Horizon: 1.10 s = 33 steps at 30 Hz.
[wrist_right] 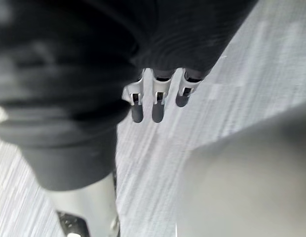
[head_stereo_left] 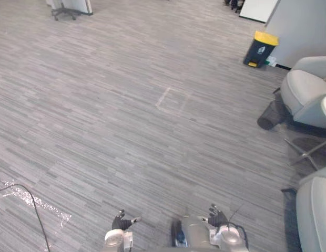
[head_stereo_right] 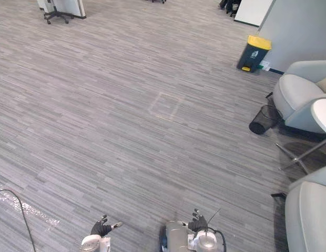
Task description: Organize the slippers on the shoe rack
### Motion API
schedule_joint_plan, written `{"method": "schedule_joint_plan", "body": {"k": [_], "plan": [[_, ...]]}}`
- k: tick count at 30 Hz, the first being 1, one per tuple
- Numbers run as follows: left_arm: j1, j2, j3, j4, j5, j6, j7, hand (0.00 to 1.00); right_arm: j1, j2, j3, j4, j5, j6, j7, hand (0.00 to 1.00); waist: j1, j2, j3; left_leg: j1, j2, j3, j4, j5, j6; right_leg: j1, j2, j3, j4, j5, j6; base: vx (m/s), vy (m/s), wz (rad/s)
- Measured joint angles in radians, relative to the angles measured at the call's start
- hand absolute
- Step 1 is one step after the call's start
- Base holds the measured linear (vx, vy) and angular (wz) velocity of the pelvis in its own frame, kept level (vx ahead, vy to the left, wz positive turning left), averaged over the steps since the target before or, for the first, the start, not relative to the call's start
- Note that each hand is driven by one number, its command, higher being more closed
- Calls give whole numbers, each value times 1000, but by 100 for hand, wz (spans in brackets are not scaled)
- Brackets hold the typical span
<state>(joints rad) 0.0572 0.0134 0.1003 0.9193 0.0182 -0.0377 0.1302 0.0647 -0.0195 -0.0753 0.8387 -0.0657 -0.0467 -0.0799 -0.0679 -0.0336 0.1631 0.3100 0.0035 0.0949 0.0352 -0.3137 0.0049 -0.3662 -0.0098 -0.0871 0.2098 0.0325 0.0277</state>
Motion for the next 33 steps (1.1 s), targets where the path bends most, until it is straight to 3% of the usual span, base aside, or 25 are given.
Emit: {"method": "schedule_joint_plan", "body": {"k": [2,3,4,5,6,7,8,10,11,13,15,16,17,18,19,21,23,24,25,26,27,28,29,30,33], "plan": [[0,-11,1,5,0,-1,0,0,-6,-3,-1,-5,-2,1,-1,0,0,17,-2,21,25,-3,12,-3,-4,-2,14,3,53,46,-39,689,-232,37],[-4,-29,2,4,0,-5,0,0,-2,-14,-5,-39,-3,4,-2,0,3,54,7,2,70,-6,109,1,-9,4,33,-33,113,-23,-77,833,-277,40],[-4,-32,7,4,0,-5,0,0,-2,-15,-5,-42,-3,6,-1,0,2,58,8,-23,81,-6,172,5,-15,12,34,-49,125,-43,-76,692,-197,53],[-8,-40,39,3,0,-4,-1,0,0,-16,-4,-45,-3,11,0,0,0,66,11,-108,112,-20,397,34,-42,61,47,-73,129,-86,-93,539,-137,35],[-7,-44,45,3,0,-4,-1,0,3,-16,-4,-48,-2,12,0,0,0,68,12,-134,123,-24,470,54,-42,81,54,-79,125,-99,-95,628,-145,29],[1,-61,81,2,0,-2,-1,0,25,-13,7,-81,-1,18,0,0,10,73,15,-229,167,-25,734,203,-53,163,73,-83,97,-135,-114,580,-133,6],[11,-68,103,-25,0,-2,-2,0,33,-4,17,-100,0,18,-1,0,19,76,19,-321,227,-1,963,217,-59,245,96,-75,67,-171,-128,567,-127,-1],[16,-67,119,-57,-1,0,-2,0,37,21,39,-105,1,18,-1,0,30,65,24,-430,274,33,1141,186,-54,357,107,-59,20,-216,-141,563,-83,-14],[19,-64,119,-87,-1,-1,-1,0,38,39,47,-106,1,18,0,0,50,51,21,-507,284,64,1167,158,-51,421,99,-34,-10,-240,-139,660,-42,-27],[19,-66,117,-122,-1,-5,-2,0,45,56,48,-105,1,19,-1,0,75,43,21,-608,278,104,1092,107,-42,490,84,-4,-53,-260,-128,654,23,-42],[23,-63,117,-140,0,-8,-2,0,42,60,48,-105,1,24,-1,0,76,40,24,-669,232,141,875,71,-38,556,47,17,-84,-281,-104,578,118,-38],[24,-68,117,-148,-1,-14,-1,0,35,57,42,-105,1,24,-1,0,79,38,26,-685,169,147,628,89,-31,597,10,42,-95,-301,-81,606,210,-53],[33,-70,114,-147,-1,-20,-1,0,38,52,37,-96,0,22,-2,0,86,47,21,-671,121,119,386,167,-44,624,-2,76,-98,-317,-68,615,236,-58],[37,-69,110,-143,-2,-21,-1,0,38,48,37,-88,-1,21,-2,0,87,52,19,-670,111,99,336,232,-46,633,0,93,-99,-319,-67,642,246,-68],[30,-43,105,-119,-1,-23,0,0,17,54,40,-36,-2,28,-2,0,98,27,1,-639,76,98,328,270,-17,649,-35,156,-83,-320,-68,665,237,-33],[21,-28,107,-97,-1,-20,0,0,25,68,41,-35,-3,30,0,0,82,0,-18,-640,61,116,360,226,18,598,-58,211,20,-285,-54,710,264,-15],[23,-23,106,-100,-1,-18,1,0,31,72,40,-36,-4,30,0,0,82,-18,-21,-605,53,148,390,172,37,558,-65,246,160,-256,-11,604,237,-26],[28,-20,92,-90,-1,-15,1,0,23,71,40,-32,-7,29,1,0,82,-20,-18,-499,39,172,357,118,45,465,-71,242,444,-153,123,471,174,-38],[28,-18,85,-83,-1,-13,1,0,22,70,40,-32,-7,28,1,0,79,-17,-16,-468,34,174,343,109,44,442,-71,233,511,-140,157,699,242,-51],[29,-21,60,-67,-1,-11,0,0,24,68,41,-34,-6,21,1,0,69,-5,-8,-367,32,189,298,86,44,372,-74,178,707,-157,151,540,163,-42],[29,-20,37,-54,-1,-10,0,0,29,67,44,-36,-6,18,2,0,67,5,-7,-288,32,207,244,81,45,298,-77,117,809,-196,99,504,134,-48],[24,-21,31,-51,-1,-10,0,0,25,67,47,-38,-6,15,2,0,67,14,-6,-249,33,218,211,80,43,253,-78,82,834,-217,75,554,107,-49],[13,-20,26,-30,-1,-9,0,0,11,65,53,-35,-6,14,2,0,63,22,4,-176,37,232,155,80,43,195,-78,8,810,-264,16,530,64,-39],[5,-19,22,-12,-1,-4,0,0,0,62,53,-32,-6,13,3,0,55,23,9,-132,44,255,123,80,42,140,-77,-57,721,-305,-17,444,46,-32],[-1,-19,16,-2,2,-2,-1,0,-12,52,52,-34,-8,6,3,0,43,19,10,-85,55,275,87,80,42,67,-55,-122,435,-293,-30,387,-26,-11]]}}
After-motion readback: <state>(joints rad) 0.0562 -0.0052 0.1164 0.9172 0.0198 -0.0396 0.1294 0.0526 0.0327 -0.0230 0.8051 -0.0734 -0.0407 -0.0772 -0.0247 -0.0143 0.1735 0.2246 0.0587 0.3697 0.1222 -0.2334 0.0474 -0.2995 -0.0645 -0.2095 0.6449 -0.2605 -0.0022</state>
